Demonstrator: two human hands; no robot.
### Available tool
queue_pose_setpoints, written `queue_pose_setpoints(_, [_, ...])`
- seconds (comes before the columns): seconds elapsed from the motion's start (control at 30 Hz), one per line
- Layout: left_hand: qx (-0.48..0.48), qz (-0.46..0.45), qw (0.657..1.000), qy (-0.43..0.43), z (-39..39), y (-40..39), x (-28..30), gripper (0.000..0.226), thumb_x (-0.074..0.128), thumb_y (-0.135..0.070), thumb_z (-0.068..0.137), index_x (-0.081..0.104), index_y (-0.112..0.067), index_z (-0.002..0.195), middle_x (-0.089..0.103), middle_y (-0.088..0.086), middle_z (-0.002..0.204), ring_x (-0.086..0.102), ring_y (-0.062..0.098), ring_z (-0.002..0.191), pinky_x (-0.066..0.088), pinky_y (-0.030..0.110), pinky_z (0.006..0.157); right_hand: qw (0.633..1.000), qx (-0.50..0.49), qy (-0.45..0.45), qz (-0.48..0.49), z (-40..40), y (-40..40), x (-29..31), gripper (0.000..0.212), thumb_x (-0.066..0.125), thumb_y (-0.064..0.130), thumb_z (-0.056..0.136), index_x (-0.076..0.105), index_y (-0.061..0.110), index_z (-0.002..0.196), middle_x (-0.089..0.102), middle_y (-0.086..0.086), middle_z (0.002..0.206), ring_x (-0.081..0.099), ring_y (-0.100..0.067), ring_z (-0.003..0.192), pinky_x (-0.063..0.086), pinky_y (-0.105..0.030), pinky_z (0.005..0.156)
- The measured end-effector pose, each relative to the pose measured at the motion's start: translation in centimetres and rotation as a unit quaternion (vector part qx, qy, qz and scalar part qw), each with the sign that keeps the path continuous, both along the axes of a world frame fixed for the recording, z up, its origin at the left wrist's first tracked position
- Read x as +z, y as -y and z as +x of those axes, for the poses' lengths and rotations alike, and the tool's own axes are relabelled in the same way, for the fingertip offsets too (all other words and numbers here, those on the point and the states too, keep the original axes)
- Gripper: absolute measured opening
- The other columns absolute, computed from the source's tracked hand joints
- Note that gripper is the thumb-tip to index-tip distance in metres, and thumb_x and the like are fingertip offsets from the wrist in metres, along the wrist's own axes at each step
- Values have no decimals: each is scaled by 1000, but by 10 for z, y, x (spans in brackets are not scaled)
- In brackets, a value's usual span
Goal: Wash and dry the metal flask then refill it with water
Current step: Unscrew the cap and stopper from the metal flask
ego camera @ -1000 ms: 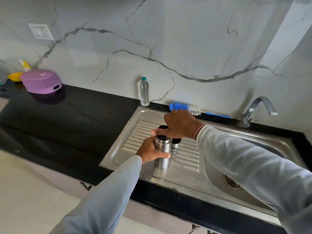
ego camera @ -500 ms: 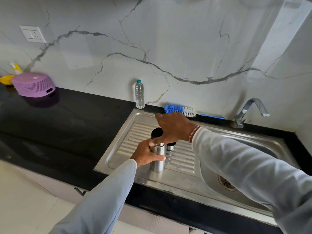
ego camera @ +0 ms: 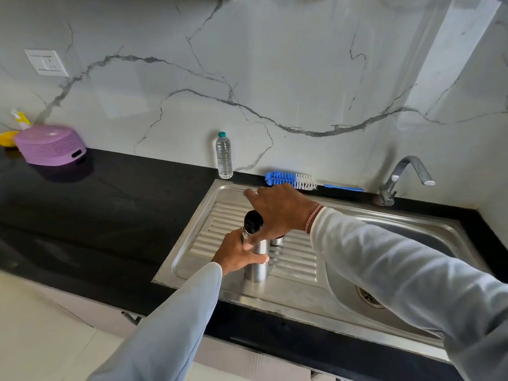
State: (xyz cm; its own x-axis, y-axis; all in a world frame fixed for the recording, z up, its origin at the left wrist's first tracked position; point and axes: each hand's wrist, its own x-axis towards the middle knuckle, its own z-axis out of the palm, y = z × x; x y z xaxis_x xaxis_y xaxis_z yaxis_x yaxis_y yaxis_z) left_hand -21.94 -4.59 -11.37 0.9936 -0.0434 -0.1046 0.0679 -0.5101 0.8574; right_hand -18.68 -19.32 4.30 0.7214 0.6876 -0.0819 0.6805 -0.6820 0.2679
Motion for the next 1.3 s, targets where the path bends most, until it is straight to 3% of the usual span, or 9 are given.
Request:
queue_pose_setpoints(0.1, [2,-10,1000,1,-1,0,2,54,99,-25,57,65,-37,97,75,-11,95,71,7,88,55,25,81,998,-4,56,-8,-4,-4,-4,80,45,85,81,60,11,107,64,-7,91,58,-27,74,40,-34,62])
queue_pose_setpoints(0.2, [6,-6,1000,-9,0,0,1,50,98,-29,55,69,-28,95,77,-10,90,72,7,83,56,27,78,985,55,-148,68,13,1,5,46,74,44,84,62,20,122,57,1,91,62,-20,86,45,-33,69])
queue_pose_setpoints(0.27, [9,-6,1000,-11,0,0,1,47,97,-30,54,70,-26,93,77,-10,88,72,7,81,56,27,77,953,104,-273,82,19,6,15,76,83,22,76,50,30,144,57,0,106,59,-18,98,49,-34,84])
queue_pose_setpoints(0.37, [9,1,1000,-7,-1,0,2,42,98,-27,57,66,-28,85,72,-13,78,69,6,74,53,24,71,981,50,-178,54,10,4,15,95,80,55,74,31,33,153,53,-2,122,56,-21,110,46,-32,87])
queue_pose_setpoints(0.5, [8,-7,1000,-4,-2,1,4,59,99,-19,59,57,-39,96,71,-11,94,71,12,91,57,32,86,999,-19,44,-19,-6,-9,0,81,42,85,83,60,11,112,64,-8,96,61,-27,80,43,-35,64])
queue_pose_setpoints(0.63, [5,4,1000,-11,0,0,1,51,98,-30,55,67,-28,96,76,-10,92,72,8,85,58,31,82,991,55,-123,14,7,-5,8,49,71,46,85,54,26,126,56,0,101,62,-25,95,47,-36,67])
queue_pose_setpoints(0.7, [7,3,1000,-17,0,0,2,49,98,-30,55,68,-25,94,76,-9,89,72,8,82,56,28,79,969,90,-231,25,14,-1,14,71,80,30,76,46,38,138,51,-1,116,57,-23,106,52,-38,83])
queue_pose_setpoints(0.97, [2,-5,1000,-6,-2,1,5,54,98,-23,57,65,-37,96,74,-13,92,71,4,85,56,23,80,999,11,41,-21,-2,-9,-4,76,44,81,86,61,13,112,65,-8,97,51,-25,72,42,-35,61])
queue_pose_setpoints(1.3, [10,2,1000,-18,-1,1,4,52,97,-29,54,71,-26,98,77,-10,94,73,8,87,60,35,87,963,43,-210,165,20,24,14,50,84,25,72,49,28,108,59,1,103,56,-18,87,43,-26,66])
